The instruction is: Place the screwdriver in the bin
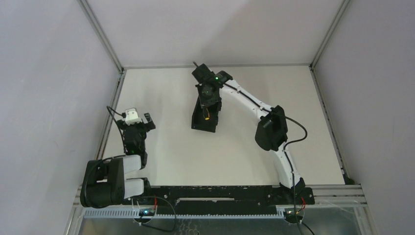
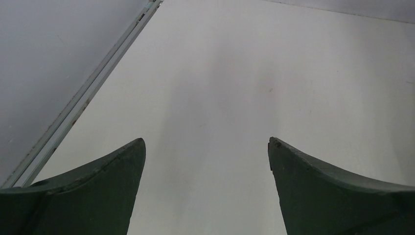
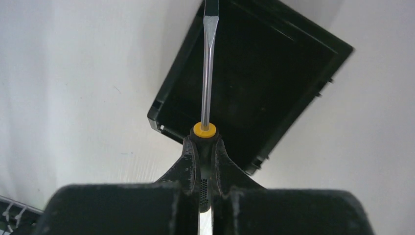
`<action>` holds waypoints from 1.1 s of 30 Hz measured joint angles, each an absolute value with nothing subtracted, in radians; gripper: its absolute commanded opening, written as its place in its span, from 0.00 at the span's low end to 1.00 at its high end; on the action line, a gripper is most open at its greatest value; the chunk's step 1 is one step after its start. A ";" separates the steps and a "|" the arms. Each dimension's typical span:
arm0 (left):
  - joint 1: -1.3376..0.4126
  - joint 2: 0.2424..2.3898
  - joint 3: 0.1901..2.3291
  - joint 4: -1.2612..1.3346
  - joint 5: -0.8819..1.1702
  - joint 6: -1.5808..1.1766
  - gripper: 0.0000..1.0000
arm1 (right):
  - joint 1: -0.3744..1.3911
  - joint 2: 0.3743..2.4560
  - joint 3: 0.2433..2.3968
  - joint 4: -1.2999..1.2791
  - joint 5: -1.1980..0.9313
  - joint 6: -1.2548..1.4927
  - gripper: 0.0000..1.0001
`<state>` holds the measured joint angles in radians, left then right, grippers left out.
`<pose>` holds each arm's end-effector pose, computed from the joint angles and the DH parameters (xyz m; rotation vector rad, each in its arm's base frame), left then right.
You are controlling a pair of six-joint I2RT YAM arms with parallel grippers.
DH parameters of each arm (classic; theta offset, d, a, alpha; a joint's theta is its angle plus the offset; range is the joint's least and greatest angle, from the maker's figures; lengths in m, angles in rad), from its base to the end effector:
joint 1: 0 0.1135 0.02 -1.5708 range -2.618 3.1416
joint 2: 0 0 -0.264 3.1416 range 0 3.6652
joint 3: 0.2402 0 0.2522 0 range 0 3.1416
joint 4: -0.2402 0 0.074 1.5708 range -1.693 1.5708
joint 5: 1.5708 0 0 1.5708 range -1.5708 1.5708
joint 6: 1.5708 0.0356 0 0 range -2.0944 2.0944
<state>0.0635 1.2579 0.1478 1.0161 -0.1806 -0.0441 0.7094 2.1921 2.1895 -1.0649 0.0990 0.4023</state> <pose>0.2091 0.0197 0.1617 -0.2259 1.6505 0.1650 0.3601 0.3045 0.2917 -0.3722 2.6261 0.2482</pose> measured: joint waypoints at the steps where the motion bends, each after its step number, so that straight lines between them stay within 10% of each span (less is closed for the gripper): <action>1: 0.064 1.258 0.148 1.016 -0.181 -0.044 1.00 | 0.723 2.216 2.205 -1.057 0.099 0.395 0.00; 10: 0.064 1.258 0.148 1.016 -0.181 -0.044 1.00 | 0.720 2.303 2.214 -1.003 0.112 0.335 0.00; 19: 0.064 1.258 0.148 1.016 -0.181 -0.044 1.00 | 0.722 2.357 2.177 -0.976 0.130 0.315 0.39; 28: 0.064 1.258 0.148 1.016 -0.181 -0.044 1.00 | 0.729 2.325 2.171 -0.960 0.162 0.319 0.44; 33: 0.064 1.258 0.148 1.016 -0.181 -0.044 1.00 | 0.730 2.210 2.136 -0.948 0.196 0.324 0.99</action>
